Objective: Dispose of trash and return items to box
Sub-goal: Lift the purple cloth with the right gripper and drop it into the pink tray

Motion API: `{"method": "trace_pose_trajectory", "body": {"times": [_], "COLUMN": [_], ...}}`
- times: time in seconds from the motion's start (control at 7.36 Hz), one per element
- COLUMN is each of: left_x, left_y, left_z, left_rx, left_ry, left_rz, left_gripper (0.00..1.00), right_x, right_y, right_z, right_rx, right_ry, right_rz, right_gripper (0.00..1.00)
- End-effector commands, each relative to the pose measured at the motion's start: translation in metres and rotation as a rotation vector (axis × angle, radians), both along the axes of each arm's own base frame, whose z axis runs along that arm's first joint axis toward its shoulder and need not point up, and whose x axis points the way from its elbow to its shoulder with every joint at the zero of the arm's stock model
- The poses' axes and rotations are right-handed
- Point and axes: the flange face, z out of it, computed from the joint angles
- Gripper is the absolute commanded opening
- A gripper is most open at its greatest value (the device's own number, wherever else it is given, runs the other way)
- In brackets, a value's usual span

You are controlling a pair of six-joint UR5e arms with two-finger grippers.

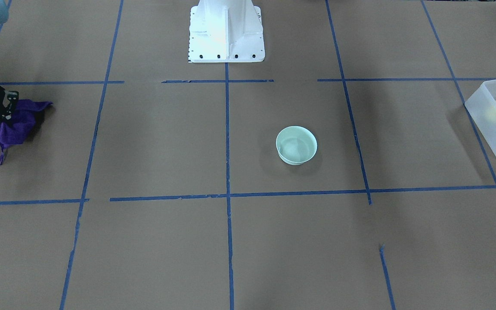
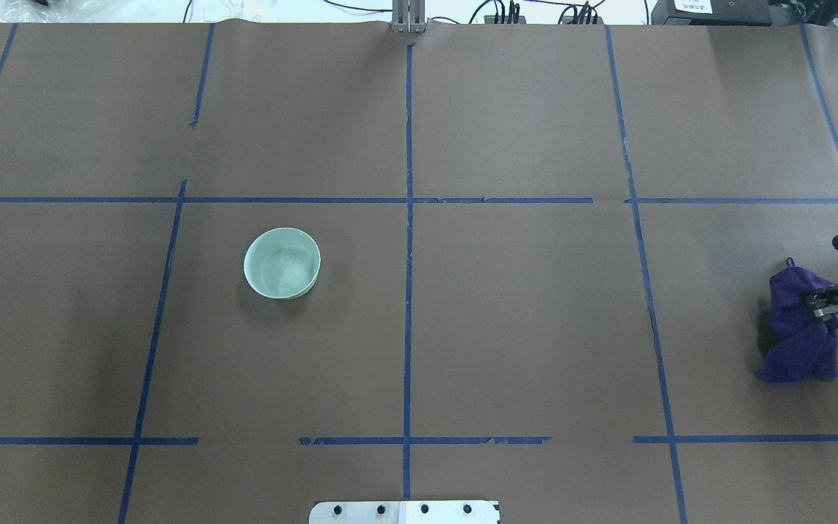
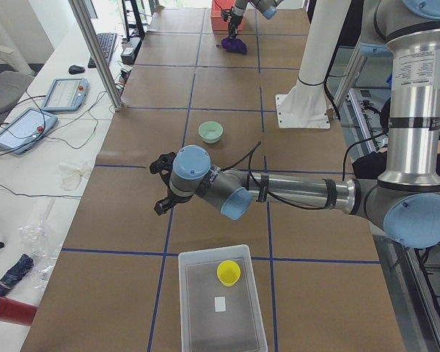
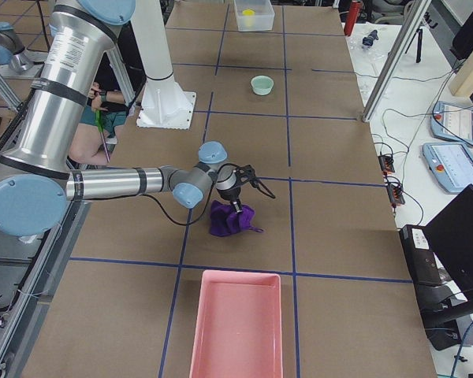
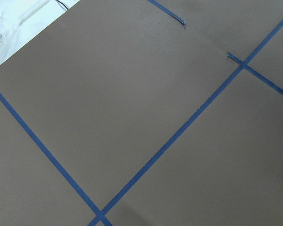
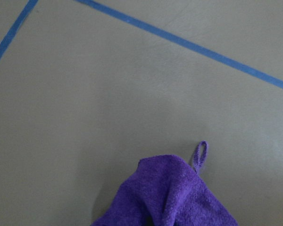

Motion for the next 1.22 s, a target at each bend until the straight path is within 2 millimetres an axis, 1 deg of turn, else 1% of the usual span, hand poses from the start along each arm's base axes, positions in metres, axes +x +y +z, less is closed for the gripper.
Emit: {"method": "trace_pose_trajectory", "body": {"times": [0.0, 0.14, 0.27, 0.54, 0.68, 0.81, 0.95, 1.09], "left_x": [0.0, 0.0, 0.0, 0.0, 0.0, 0.0, 0.001, 0.001], "left_y": [0.001, 0.002, 0.002, 0.001, 0.001, -0.001, -0.002, -0.002], "left_z": [0.001, 0.0, 0.001, 0.0, -0.002, -0.003, -0.005, -0.009], "left_rx": [-0.002, 0.0, -0.002, 0.0, 0.001, 0.004, 0.003, -0.008], "left_ry": [0.001, 0.001, 0.001, 0.003, 0.004, 0.003, 0.005, 0.013], "left_rz": [0.0, 0.0, 0.0, 0.0, 0.0, -0.001, -0.003, -0.017], "left_gripper": [1.0, 1.0, 1.0, 1.0, 1.0, 1.0, 1.0, 1.0], "right_x": [0.107, 0.152, 0.189, 0.295, 0.338, 0.352, 0.353, 0.348], "right_y": [-0.016, -0.019, -0.026, -0.061, -0.077, -0.077, -0.074, -0.059], "right_z": [-0.01, -0.025, -0.043, -0.053, -0.034, 0.016, 0.048, 0.1], "right_rx": [0.01, 0.03, 0.034, 0.07, 0.09, 0.073, 0.049, -0.009], "right_ry": [-0.086, -0.065, -0.021, 0.071, 0.095, 0.1, 0.104, 0.081], "right_rz": [-0.036, -0.053, -0.079, -0.181, -0.232, -0.301, -0.316, -0.307], "right_gripper": [0.0, 0.0, 0.0, 0.0, 0.0, 0.0, 0.0, 0.0]}}
